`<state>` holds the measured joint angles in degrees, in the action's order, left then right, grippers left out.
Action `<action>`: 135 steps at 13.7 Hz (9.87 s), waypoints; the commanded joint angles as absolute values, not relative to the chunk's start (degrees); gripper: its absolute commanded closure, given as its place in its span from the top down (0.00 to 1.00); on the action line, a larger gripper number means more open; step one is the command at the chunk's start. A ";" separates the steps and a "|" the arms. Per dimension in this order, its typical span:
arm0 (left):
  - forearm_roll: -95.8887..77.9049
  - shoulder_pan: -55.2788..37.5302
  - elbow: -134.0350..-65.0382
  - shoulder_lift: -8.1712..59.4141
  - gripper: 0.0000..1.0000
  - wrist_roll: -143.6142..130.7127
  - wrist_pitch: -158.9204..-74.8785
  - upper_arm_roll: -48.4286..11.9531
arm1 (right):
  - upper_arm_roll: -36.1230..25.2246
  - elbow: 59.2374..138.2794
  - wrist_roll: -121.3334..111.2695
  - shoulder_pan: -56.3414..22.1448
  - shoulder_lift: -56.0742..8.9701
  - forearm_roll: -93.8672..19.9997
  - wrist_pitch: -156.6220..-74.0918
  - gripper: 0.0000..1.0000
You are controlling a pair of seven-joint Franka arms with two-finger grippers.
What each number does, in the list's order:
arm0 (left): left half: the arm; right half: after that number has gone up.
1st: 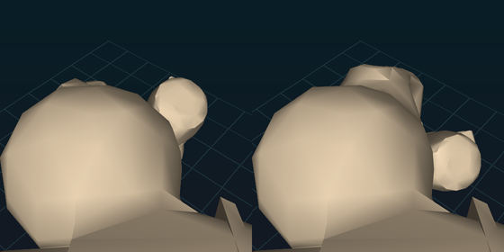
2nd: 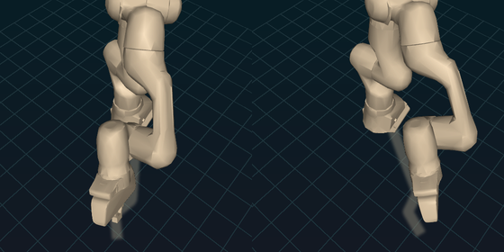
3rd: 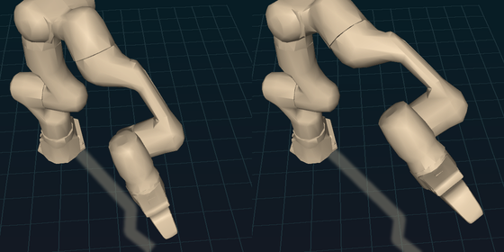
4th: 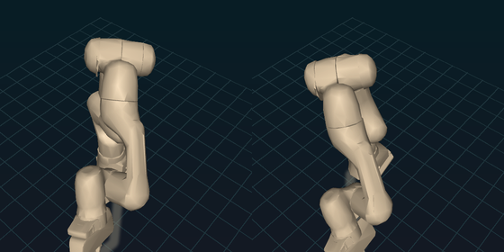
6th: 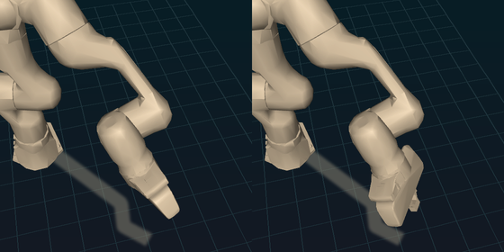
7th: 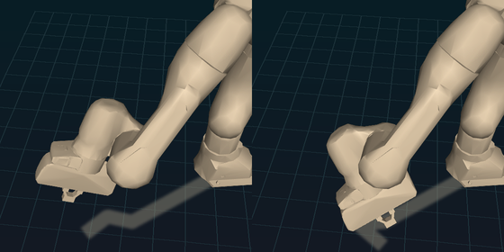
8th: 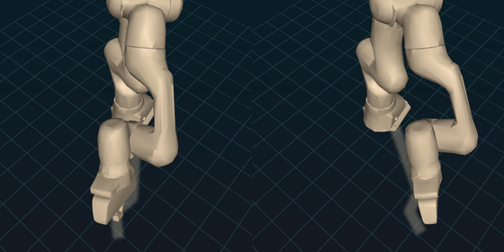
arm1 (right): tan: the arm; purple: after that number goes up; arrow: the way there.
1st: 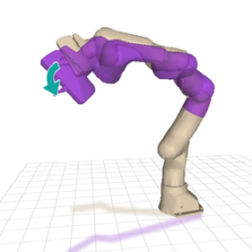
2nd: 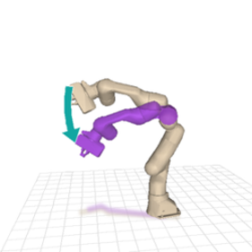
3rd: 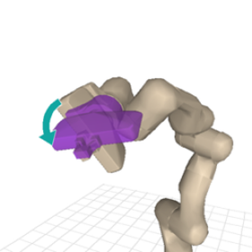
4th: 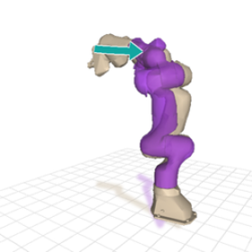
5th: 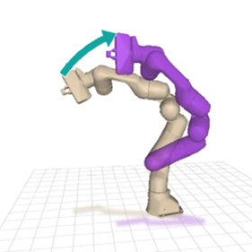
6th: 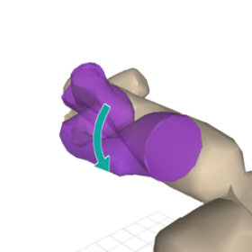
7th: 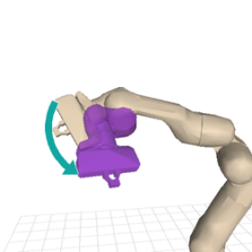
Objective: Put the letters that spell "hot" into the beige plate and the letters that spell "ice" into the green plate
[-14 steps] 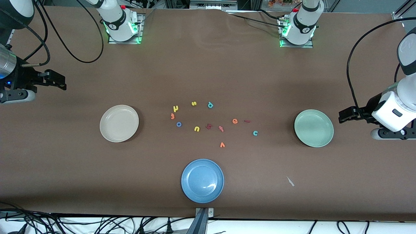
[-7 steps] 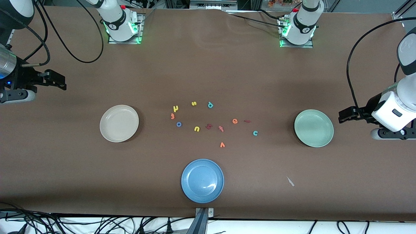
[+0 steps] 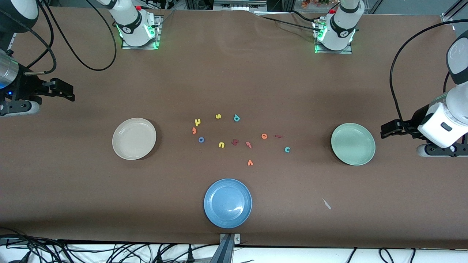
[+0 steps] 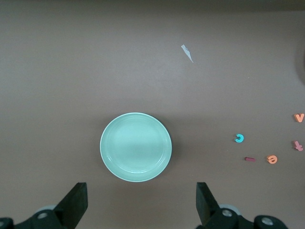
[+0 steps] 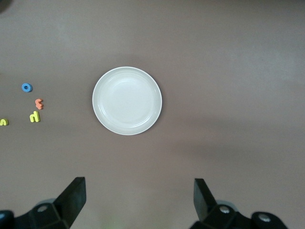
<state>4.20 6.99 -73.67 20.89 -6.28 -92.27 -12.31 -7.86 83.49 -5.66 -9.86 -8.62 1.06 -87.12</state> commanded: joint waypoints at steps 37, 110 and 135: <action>2.81 7.47 -74.71 20.74 1.00 -4.92 -93.16 -12.30 | -7.65 82.00 -5.19 -9.76 -9.05 0.35 -86.31 1.00; 3.08 -10.73 -84.72 47.90 0.73 -61.79 -122.61 -14.23 | -6.94 80.95 1.75 -20.03 -19.59 -3.42 -94.73 1.00; 2.90 -4.76 -85.52 40.71 0.00 -56.98 -119.73 -16.08 | 2.90 111.42 26.90 -29.44 -29.45 2.20 -143.67 1.00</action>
